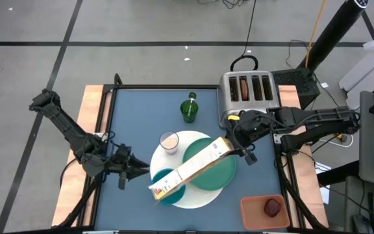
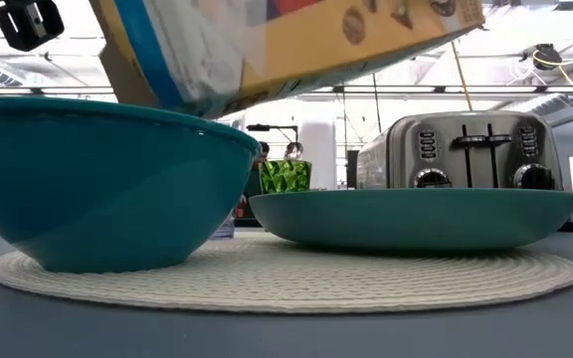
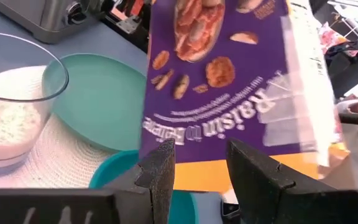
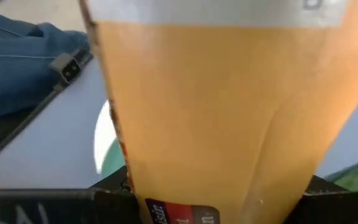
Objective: Arrange a breakfast setting
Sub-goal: Pour the cereal from the cereal box into the blue bowl
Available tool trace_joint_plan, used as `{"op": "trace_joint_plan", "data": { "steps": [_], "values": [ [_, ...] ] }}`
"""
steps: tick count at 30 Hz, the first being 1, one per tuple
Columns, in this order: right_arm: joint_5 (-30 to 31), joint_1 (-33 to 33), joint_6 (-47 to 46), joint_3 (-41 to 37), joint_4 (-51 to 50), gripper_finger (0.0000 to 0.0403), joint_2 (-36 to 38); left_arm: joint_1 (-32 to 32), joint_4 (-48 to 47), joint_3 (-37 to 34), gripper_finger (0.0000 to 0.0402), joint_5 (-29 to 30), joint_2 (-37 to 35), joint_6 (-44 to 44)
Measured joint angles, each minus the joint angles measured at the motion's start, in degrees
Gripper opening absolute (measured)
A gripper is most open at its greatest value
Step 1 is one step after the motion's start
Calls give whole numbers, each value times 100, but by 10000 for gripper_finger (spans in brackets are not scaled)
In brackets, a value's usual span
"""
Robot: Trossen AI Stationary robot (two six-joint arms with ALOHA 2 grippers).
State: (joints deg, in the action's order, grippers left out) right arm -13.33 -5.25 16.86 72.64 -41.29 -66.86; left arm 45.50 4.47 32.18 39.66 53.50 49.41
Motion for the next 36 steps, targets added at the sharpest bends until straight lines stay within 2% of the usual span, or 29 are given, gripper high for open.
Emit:
{"op": "trace_joint_plan", "data": {
  "steps": [9,13,18,23,27,32,36],
  "values": [
    [3,-10,35,161,-389,176,-75,-4,-7,0,149,56,1,-18],
    [-12,-10,72,167,78,176,-69,-4,-7,0,149,73,1,-17],
    [-19,-12,55,156,-289,176,-99,-4,-5,0,149,90,1,-17],
    [-30,-12,105,159,55,176,-105,-4,-7,0,149,90,3,-17],
    [-24,-12,70,153,-288,176,-136,-4,-7,0,149,90,3,-43],
    [-20,-12,185,162,80,176,-122,-4,-4,0,149,94,3,-191],
    [-22,-12,114,152,-205,176,-137,-4,-4,2,149,94,3,-166]
  ]
}}
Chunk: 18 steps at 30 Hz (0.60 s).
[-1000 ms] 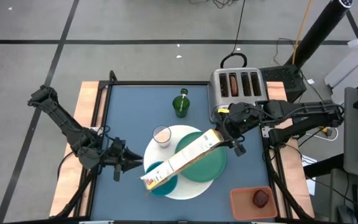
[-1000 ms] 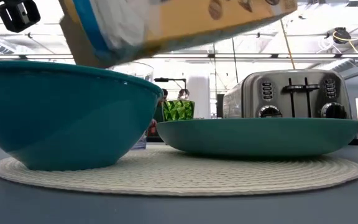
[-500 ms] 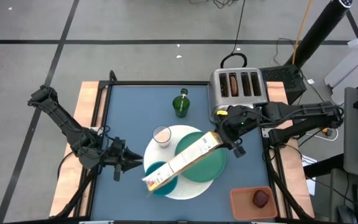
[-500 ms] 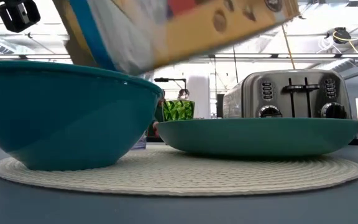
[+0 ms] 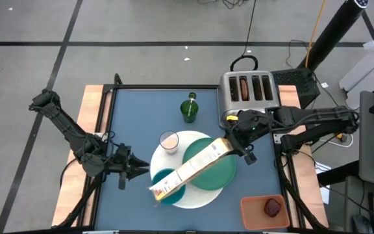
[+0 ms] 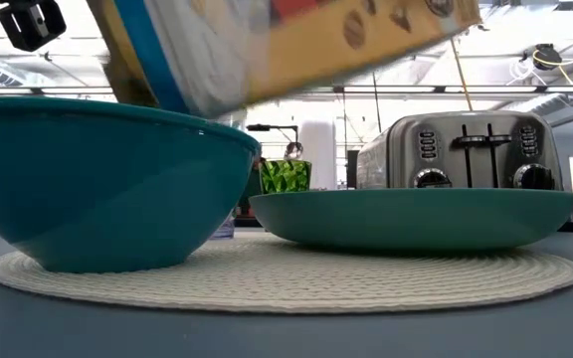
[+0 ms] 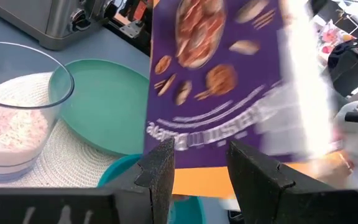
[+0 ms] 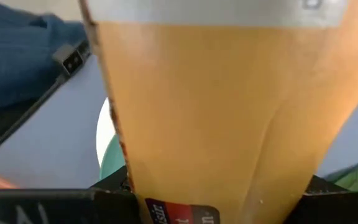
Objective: Arrange a breakfast setting
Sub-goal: Pour the cereal from the cereal box into the blue bowl
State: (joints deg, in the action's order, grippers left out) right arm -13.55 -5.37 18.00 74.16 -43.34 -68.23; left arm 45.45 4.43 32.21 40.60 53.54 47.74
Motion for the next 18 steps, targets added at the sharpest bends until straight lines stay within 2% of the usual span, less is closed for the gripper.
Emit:
{"op": "trace_joint_plan", "data": {
  "steps": [5,10,18],
  "values": [
    [0,0,93,4,369,176,9,0,2,0,149,4,0,-78],
    [1,0,-59,-2,-53,176,0,0,0,0,149,4,0,-73],
    [24,0,-64,1,7,176,5,0,2,0,149,4,0,-98]
  ]
}}
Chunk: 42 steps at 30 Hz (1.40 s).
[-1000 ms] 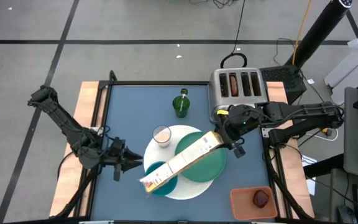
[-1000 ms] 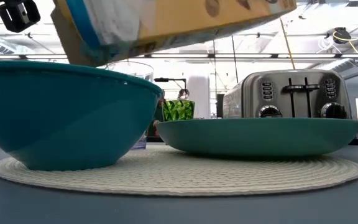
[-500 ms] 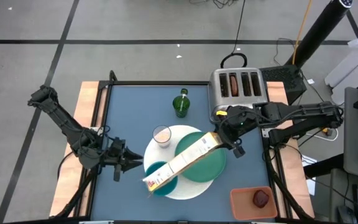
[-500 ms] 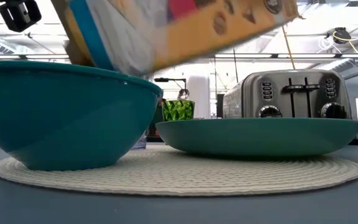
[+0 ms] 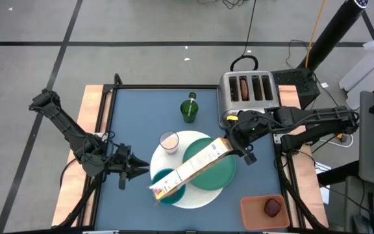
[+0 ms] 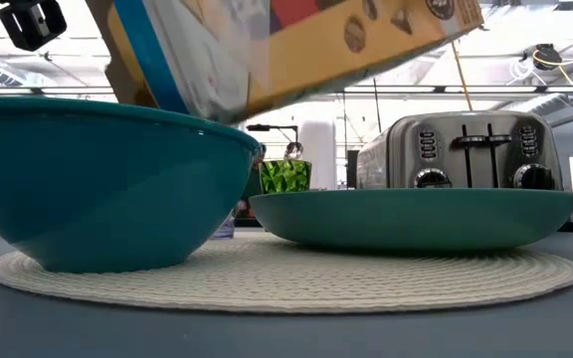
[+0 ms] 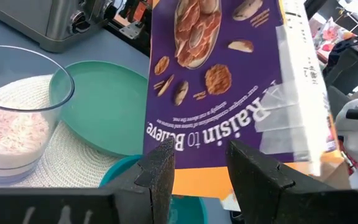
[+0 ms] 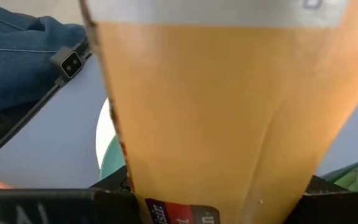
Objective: Arrange a breakfast setting
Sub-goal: Pour the cereal from the cereal box into the blue bowl
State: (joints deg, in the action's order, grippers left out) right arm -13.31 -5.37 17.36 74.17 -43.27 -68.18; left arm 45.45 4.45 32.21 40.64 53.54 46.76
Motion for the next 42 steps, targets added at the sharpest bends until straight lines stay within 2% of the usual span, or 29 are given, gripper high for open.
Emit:
{"op": "trace_joint_plan", "data": {
  "steps": [42],
  "values": [
    [1,0,-19,0,-53,176,67,2,1,0,149,2,2,-7]
  ]
}}
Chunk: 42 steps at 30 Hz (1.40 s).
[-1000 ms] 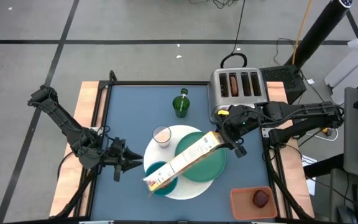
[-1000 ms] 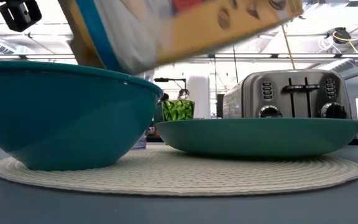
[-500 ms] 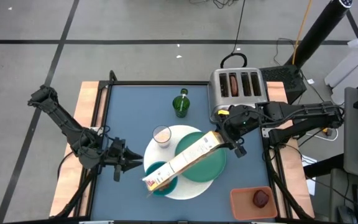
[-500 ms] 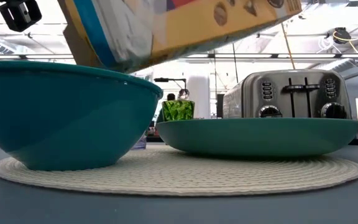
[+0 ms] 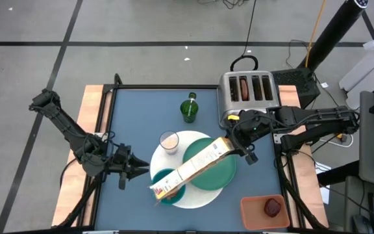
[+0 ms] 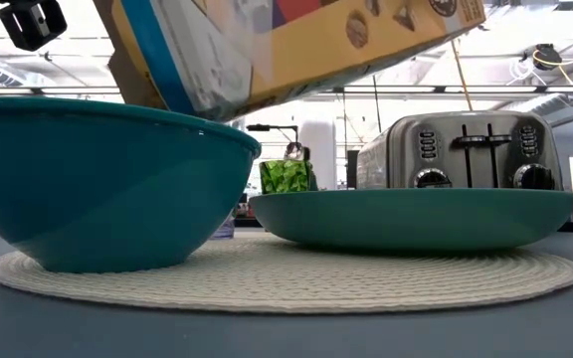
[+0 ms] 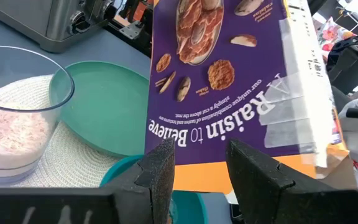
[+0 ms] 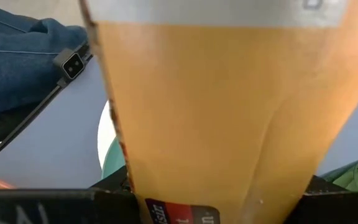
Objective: Arrange a breakfast setting
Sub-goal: Pour the cereal from the cereal box into the blue bowl
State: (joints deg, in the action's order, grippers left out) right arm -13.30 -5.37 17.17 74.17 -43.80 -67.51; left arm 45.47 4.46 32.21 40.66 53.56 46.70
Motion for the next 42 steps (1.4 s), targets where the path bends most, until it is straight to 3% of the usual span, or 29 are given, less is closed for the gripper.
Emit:
{"op": "trace_joint_plan", "data": {
  "steps": [42],
  "values": [
    [0,2,-88,-4,-251,176,97,-1,4,2,149,-1,0,-4]
  ]
}}
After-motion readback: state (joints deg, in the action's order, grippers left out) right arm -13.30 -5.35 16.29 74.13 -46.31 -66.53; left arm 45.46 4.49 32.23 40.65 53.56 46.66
